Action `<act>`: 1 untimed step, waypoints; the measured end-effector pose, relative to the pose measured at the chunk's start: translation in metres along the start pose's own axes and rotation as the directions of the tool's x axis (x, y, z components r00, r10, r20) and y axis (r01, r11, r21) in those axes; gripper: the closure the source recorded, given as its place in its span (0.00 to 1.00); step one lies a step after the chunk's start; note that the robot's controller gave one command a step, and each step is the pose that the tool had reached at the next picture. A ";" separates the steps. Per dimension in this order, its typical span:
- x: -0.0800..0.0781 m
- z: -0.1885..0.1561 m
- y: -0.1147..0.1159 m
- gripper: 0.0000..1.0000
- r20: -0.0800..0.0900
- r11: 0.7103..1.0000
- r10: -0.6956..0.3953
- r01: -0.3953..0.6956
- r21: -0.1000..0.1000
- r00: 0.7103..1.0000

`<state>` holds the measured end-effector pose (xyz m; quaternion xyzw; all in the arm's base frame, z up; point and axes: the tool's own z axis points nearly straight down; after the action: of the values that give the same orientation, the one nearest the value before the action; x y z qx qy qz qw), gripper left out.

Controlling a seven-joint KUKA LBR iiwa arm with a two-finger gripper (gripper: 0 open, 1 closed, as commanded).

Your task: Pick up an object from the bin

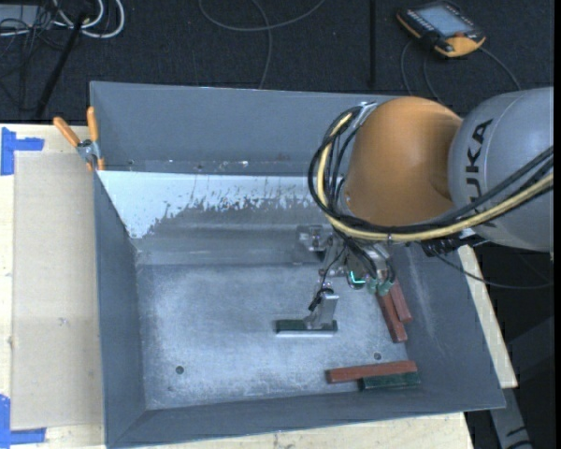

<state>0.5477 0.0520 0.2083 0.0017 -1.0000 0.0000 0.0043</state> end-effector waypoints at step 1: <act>-0.002 -0.004 0.000 0.00 0.007 1.000 0.002 -0.002 -0.001 1.000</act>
Offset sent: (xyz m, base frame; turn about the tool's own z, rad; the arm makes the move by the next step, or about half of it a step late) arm -0.0004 -0.0520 -0.1383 0.1491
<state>0.5492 0.0517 0.2123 0.0008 -1.0000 -0.0002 0.0006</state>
